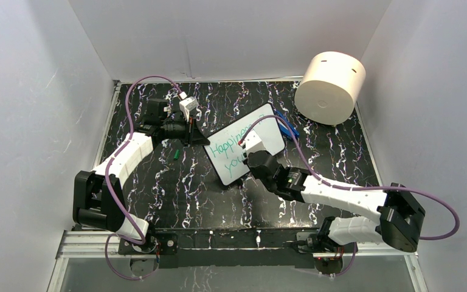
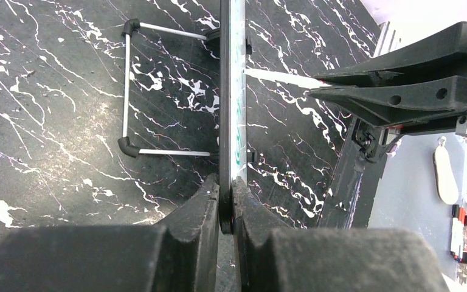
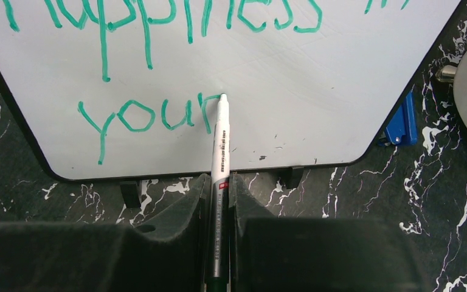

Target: Write a sentence on the whiteboard

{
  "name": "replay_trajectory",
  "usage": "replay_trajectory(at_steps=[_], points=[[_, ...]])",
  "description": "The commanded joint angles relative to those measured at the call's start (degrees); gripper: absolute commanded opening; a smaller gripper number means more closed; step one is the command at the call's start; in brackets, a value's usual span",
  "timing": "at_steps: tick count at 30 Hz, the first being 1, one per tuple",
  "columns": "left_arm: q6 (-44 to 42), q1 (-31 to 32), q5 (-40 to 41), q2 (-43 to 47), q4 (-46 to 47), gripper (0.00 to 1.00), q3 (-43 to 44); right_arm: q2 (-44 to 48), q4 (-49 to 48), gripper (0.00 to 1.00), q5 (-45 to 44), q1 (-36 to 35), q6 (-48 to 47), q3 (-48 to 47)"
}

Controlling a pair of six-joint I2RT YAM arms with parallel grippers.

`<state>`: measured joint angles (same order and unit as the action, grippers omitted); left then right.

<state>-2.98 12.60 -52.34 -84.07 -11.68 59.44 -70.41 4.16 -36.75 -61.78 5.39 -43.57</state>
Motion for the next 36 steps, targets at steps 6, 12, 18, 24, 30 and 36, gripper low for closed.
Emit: replay_trajectory(at_steps=[6,12,18,24,30,36], points=[[-4.5,0.3,11.1,-2.6,-6.3,0.0,0.2,7.0,0.5,0.0,0.5,0.8,0.2,0.9],[-5.1,0.3,12.9,-0.9,-7.3,0.0,0.3,11.2,2.5,0.0,0.1,2.5,1.4,3.7],[-5.7,0.3,15.6,0.8,-8.8,0.0,1.6,12.4,3.0,0.0,0.7,3.6,2.3,5.1],[-6.2,0.1,17.3,1.3,-9.8,0.0,2.6,12.8,3.1,0.0,1.2,3.6,1.9,4.6],[-5.7,-0.1,19.2,1.6,-9.9,0.01,4.2,13.9,3.0,0.0,1.2,3.6,1.2,4.4],[-4.5,-0.1,21.4,1.0,-10.6,0.05,7.5,13.7,2.6,0.0,1.1,3.7,0.9,4.1]])
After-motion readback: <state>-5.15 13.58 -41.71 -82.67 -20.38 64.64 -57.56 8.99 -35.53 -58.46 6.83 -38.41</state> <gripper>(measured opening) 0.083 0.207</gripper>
